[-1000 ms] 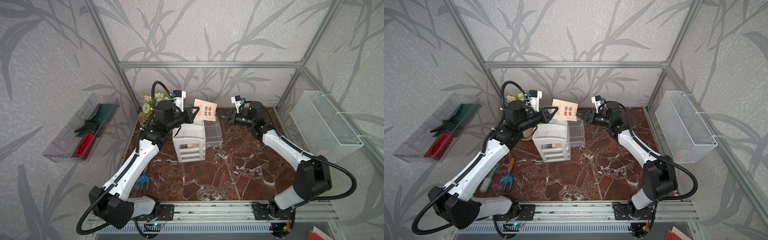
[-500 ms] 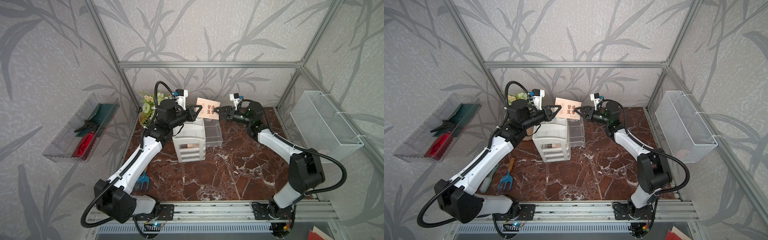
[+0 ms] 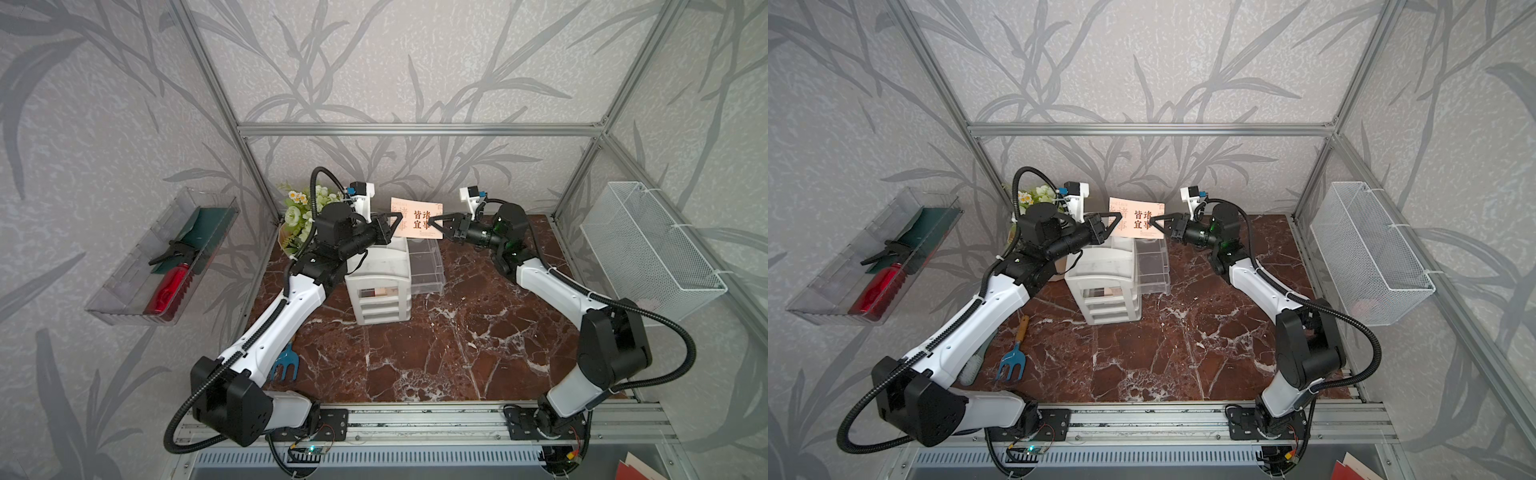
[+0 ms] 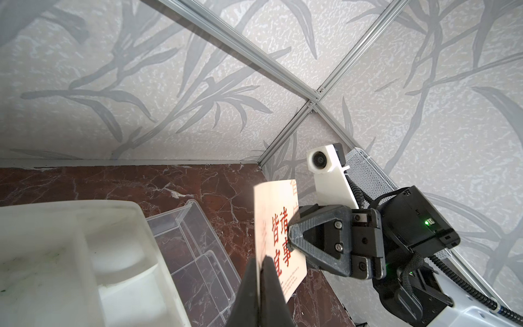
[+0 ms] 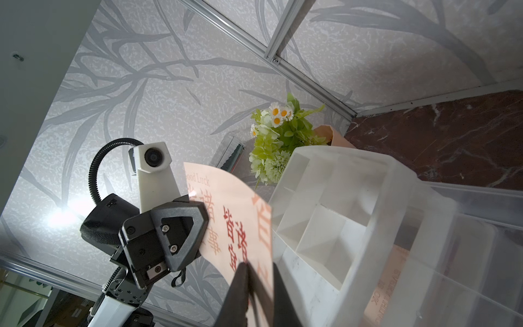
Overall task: Take the postcards out of the drawer
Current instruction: Place the postcard at the center of the board.
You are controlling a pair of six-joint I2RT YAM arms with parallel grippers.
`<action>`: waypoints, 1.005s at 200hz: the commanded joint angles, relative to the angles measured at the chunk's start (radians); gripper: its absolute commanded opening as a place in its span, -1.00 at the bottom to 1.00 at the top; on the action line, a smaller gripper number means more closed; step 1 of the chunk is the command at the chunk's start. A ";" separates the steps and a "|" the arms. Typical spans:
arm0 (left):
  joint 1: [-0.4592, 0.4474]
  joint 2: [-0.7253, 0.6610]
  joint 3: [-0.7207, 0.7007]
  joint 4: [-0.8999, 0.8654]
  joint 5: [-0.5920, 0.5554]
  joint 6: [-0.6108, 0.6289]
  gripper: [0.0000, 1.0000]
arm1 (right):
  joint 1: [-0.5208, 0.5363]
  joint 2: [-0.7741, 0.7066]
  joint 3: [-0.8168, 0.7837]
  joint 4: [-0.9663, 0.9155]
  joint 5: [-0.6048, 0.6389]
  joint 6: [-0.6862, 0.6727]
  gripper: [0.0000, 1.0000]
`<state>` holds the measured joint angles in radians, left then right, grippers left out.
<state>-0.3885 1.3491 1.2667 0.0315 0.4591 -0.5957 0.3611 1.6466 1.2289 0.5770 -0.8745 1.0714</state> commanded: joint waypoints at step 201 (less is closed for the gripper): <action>0.001 -0.076 0.102 -0.416 -0.258 0.179 0.10 | -0.207 -0.108 0.122 -0.521 0.020 -0.367 -0.98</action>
<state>-0.3885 1.3113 1.3148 -0.2710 0.2535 -0.4736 0.1867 1.5669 1.2957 0.1947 -0.8822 0.8120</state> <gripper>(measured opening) 0.545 0.049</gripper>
